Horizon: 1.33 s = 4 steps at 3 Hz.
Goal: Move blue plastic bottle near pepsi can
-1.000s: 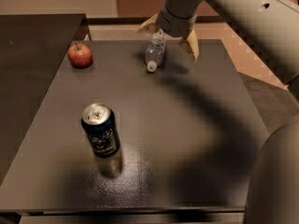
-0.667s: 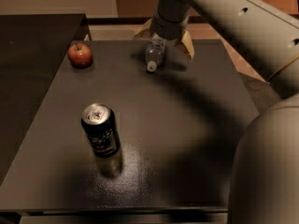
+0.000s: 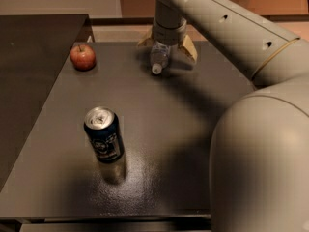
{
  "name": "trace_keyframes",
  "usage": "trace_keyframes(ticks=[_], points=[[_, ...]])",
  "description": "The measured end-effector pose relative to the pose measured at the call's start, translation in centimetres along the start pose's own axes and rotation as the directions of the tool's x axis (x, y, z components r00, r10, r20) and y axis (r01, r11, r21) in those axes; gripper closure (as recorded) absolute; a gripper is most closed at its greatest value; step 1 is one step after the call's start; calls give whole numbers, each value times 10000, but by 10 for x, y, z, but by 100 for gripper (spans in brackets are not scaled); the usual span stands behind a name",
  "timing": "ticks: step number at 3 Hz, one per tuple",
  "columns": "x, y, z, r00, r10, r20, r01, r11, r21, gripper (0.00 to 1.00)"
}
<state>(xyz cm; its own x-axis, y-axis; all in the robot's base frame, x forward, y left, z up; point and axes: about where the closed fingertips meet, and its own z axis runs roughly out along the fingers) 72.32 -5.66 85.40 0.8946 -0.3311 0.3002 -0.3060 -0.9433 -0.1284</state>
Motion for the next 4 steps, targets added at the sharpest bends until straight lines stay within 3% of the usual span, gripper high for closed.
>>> trace_keyframes(ticks=[2,4], points=[[7,-6,11,9999,69,146,-65,9996,-274,41],[-1,-4,-4,9981,461,416,-457,9989,-98,88]])
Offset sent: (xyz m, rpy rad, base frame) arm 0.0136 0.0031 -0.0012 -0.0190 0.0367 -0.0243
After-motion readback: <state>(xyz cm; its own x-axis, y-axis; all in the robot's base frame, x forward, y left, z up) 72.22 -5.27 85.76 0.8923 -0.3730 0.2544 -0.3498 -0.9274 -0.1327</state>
